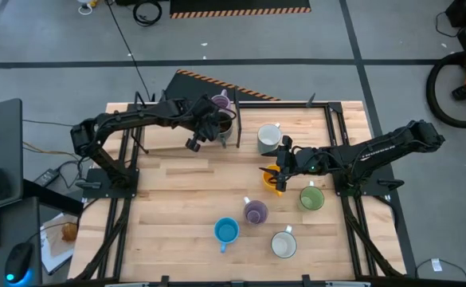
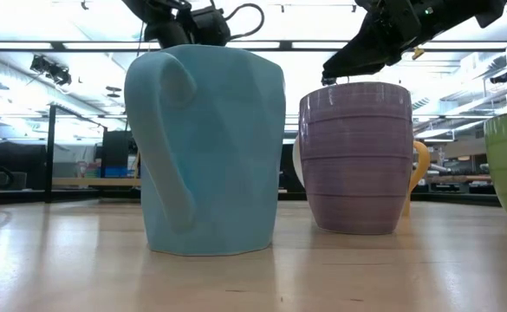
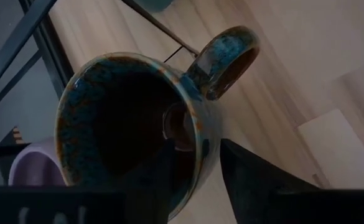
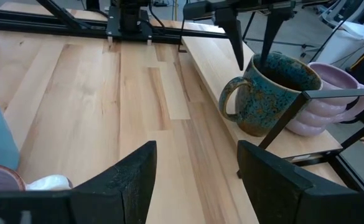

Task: Place coffee mugs
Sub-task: Put the dark blue patterned mug on the shelf

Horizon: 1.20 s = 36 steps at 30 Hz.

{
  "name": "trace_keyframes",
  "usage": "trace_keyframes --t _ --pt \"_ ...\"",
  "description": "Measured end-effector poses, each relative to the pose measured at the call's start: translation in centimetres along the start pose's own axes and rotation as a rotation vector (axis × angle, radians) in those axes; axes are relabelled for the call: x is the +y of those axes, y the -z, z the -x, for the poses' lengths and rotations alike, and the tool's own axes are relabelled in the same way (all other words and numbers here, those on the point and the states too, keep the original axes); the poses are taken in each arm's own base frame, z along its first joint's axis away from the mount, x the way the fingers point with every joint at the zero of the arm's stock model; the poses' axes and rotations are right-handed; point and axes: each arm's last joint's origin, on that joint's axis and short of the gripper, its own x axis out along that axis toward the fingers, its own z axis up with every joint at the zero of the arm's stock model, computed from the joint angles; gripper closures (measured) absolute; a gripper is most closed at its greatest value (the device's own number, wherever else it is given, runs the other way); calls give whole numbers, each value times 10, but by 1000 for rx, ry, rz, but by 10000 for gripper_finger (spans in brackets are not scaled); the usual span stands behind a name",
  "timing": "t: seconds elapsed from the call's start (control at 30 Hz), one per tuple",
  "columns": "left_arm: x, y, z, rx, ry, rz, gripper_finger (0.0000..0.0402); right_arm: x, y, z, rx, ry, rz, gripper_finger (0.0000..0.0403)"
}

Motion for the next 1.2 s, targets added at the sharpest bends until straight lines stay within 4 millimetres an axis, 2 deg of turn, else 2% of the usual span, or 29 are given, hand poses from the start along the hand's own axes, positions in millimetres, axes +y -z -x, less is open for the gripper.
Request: trace_keyframes --t 0.27,0.57,0.73,0.83,1.03,1.1,1.2 --pt "-5 -10 13 -4 -42 1 255 0 0 0 0 0 0 174" --pt "-7 -12 47 -19 -132 36 255 -3 -5 8 -30 4 0 174" --pt "-12 -20 67 -85 -172 141 255 -7 -8 15 -47 25 -1 174" --pt "-14 -19 68 -84 -152 281 255 -8 -8 16 -51 25 3 174" --pt "-21 0 59 48 -27 538 255 -8 -7 16 -40 22 -2 174" --pt "-23 2 56 21 5 629 255 -8 -6 16 -30 23 -4 174" --pt "-36 5 45 47 61 690 255 -8 -6 16 -26 24 -3 174"
